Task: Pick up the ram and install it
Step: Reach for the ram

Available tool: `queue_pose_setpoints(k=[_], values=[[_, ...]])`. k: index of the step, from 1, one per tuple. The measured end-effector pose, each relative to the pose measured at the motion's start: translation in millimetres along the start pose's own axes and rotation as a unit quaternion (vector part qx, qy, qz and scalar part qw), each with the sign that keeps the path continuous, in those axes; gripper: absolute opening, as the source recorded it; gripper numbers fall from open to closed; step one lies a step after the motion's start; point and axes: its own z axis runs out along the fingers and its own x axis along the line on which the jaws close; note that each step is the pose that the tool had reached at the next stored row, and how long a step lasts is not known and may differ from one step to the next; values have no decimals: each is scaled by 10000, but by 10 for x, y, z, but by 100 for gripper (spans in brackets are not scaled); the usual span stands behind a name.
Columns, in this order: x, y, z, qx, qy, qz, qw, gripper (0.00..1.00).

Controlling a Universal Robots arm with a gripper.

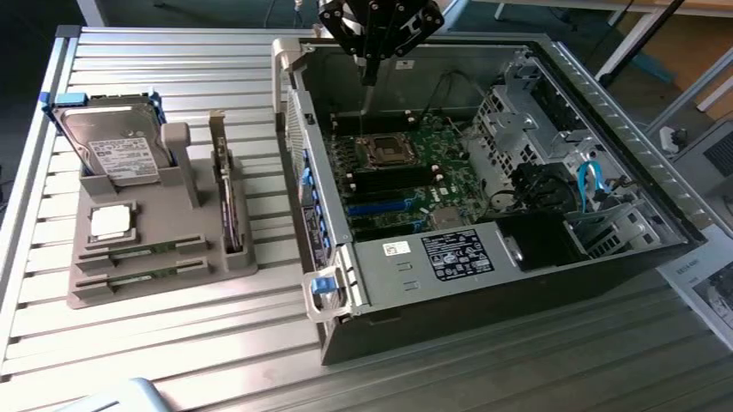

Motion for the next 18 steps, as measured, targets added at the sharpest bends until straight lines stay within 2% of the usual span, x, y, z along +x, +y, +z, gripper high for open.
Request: queue_pose_setpoints(k=[7, 11, 17, 18], values=[[30, -2, -1, 0, 0, 0, 10000, 10], [237, -18, -7, 0, 0, -1, 10000, 10], [400, -30, -11, 0, 0, -1, 10000, 10], [453, -34, -12, 0, 0, 0, 10000, 10]])
